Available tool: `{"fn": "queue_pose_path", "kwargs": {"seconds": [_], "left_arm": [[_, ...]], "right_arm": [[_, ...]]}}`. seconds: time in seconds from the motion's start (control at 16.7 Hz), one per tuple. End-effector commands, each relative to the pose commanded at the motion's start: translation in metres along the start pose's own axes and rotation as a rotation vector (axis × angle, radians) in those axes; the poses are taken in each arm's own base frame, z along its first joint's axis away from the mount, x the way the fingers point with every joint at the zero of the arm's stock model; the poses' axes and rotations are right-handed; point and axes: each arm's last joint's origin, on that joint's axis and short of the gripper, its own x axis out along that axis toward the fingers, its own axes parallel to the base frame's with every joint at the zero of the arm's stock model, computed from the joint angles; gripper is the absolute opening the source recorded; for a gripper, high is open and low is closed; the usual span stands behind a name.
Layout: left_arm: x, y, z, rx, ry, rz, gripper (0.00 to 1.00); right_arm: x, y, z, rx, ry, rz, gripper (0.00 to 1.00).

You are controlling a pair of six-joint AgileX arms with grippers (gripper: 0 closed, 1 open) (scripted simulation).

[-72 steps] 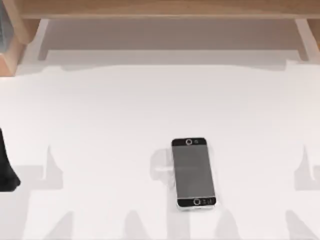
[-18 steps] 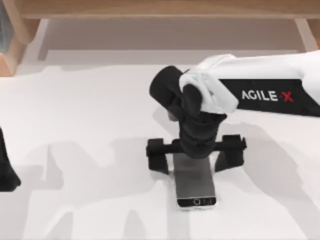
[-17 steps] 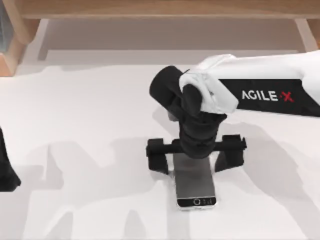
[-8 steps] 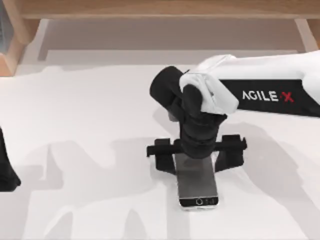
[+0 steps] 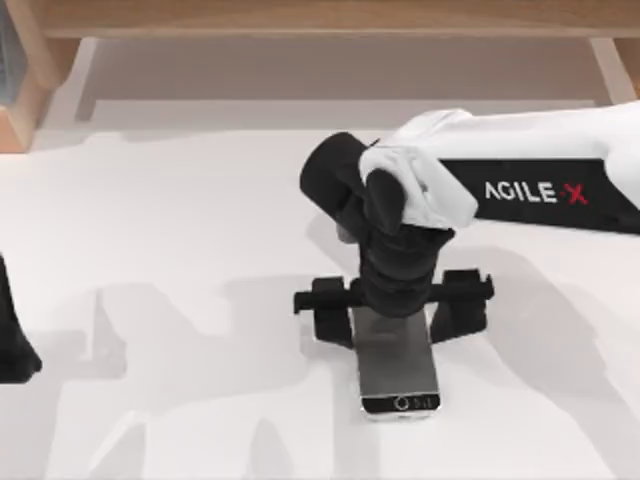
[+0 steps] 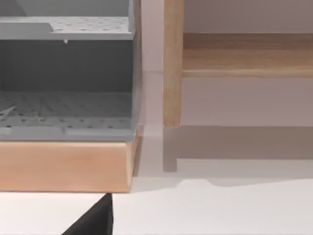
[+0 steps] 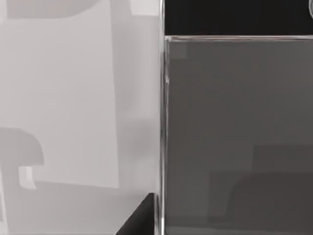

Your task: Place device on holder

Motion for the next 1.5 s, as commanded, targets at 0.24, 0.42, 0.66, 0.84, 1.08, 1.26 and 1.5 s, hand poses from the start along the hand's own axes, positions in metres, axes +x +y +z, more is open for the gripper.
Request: {"fn": "queue_pose_path", "kwargs": {"seconds": [0.24,0.42,0.66,0.84,1.08,1.26,1.5], "left_arm": [[0.0,0.0,0.0,0.0,0.0,0.0,1.0],[0.0,0.0,0.0,0.0,0.0,0.0,1.0],[0.0,0.0,0.0,0.0,0.0,0.0,1.0],[0.0,0.0,0.0,0.0,0.0,0.0,1.0],[0.0,0.0,0.0,0.0,0.0,0.0,1.0],[0.0,0.0,0.0,0.0,0.0,0.0,1.0],[0.0,0.0,0.0,0.0,0.0,0.0,1.0]], "right_arm": [[0.0,0.0,0.0,0.0,0.0,0.0,0.0],[-0.02,-0.002,0.0,-0.003,-0.025,0.0,0.0],[-0.032,-0.002,0.0,-0.003,-0.022,-0.002,0.0],[-0.036,-0.002,0.0,-0.003,-0.025,0.0,0.0],[-0.047,-0.005,0.008,-0.007,-0.057,0.052,0.0],[-0.085,-0.031,0.033,-0.031,-0.168,0.223,0.0],[-0.138,-0.099,0.062,-0.098,-0.384,0.418,0.0]]}}
